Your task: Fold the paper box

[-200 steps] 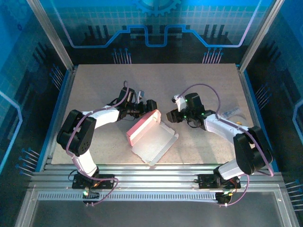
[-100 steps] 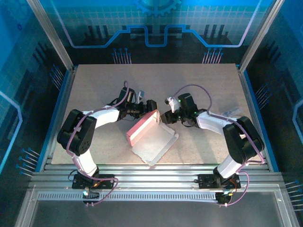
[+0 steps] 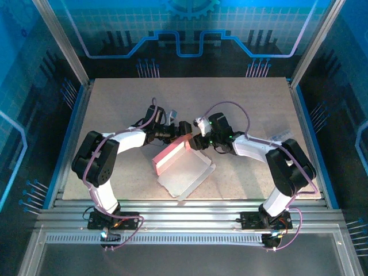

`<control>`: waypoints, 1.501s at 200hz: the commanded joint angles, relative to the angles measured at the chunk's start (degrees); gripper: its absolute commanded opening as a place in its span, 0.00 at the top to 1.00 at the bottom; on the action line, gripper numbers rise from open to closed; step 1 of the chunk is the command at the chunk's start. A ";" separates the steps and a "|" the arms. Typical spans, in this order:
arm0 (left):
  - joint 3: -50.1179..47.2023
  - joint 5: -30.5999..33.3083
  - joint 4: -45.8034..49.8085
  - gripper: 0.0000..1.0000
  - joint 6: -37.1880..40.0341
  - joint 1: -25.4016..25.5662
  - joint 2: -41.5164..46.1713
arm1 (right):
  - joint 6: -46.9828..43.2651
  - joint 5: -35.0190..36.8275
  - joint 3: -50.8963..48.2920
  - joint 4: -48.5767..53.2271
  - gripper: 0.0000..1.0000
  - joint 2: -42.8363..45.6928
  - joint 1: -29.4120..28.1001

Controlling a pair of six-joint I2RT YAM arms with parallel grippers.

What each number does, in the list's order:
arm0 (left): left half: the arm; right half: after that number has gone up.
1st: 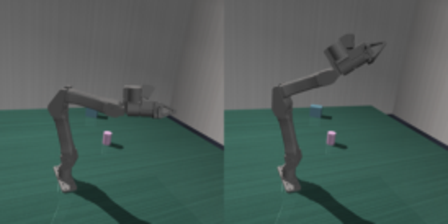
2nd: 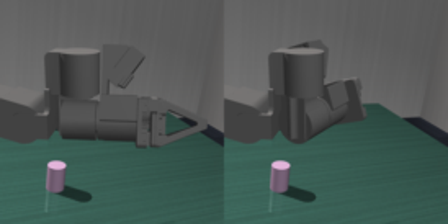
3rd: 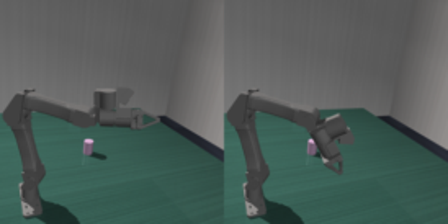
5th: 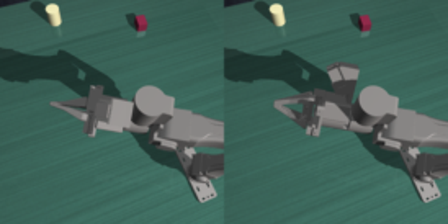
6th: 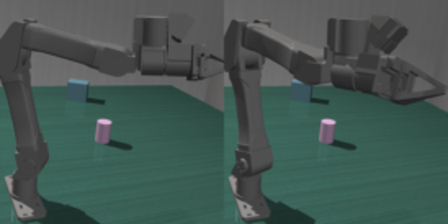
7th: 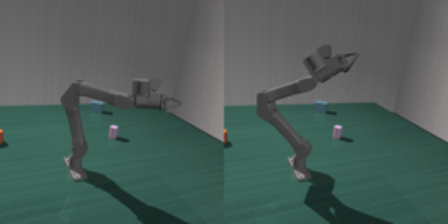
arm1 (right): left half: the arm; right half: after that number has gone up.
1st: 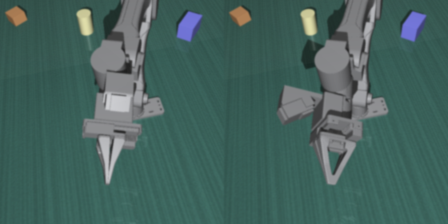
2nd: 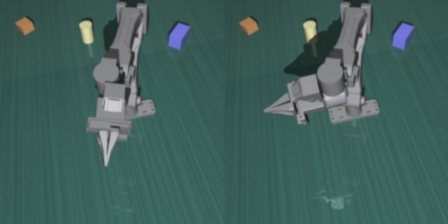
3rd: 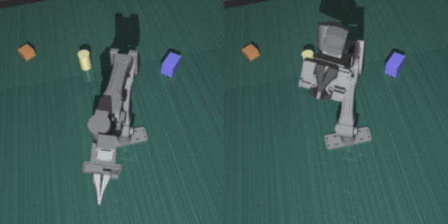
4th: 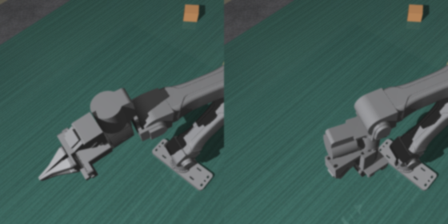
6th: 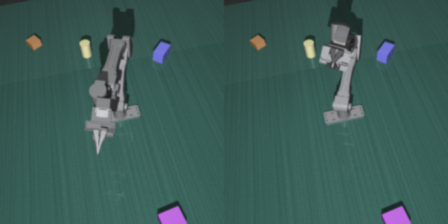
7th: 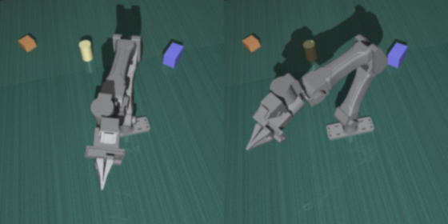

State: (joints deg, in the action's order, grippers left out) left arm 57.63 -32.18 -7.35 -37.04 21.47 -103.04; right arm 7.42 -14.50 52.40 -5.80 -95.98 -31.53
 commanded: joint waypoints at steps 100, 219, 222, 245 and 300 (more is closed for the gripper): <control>6.07 -7.98 10.07 0.01 5.79 -1.47 -3.90 | 0.66 14.58 0.66 -4.88 0.71 -3.22 -5.90; 5.32 -7.37 10.52 0.01 4.69 -1.44 -3.04 | 3.74 34.77 3.68 -0.28 0.86 -6.31 -10.67; 5.26 -7.30 10.53 0.01 4.69 -1.44 -2.97 | 3.80 35.21 3.75 -0.24 0.86 -6.24 -10.76; 5.07 -7.06 10.72 0.01 4.69 -1.41 -2.87 | 4.62 38.97 3.93 0.58 0.88 -6.54 -11.17; 5.03 -7.01 10.69 0.01 3.99 -1.17 -3.06 | 6.95 41.27 4.72 1.83 0.90 -7.25 -12.35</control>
State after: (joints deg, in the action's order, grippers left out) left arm 62.54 -37.26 0.03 -34.79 19.11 -105.93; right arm 15.14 20.71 56.51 -7.49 -100.92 -44.34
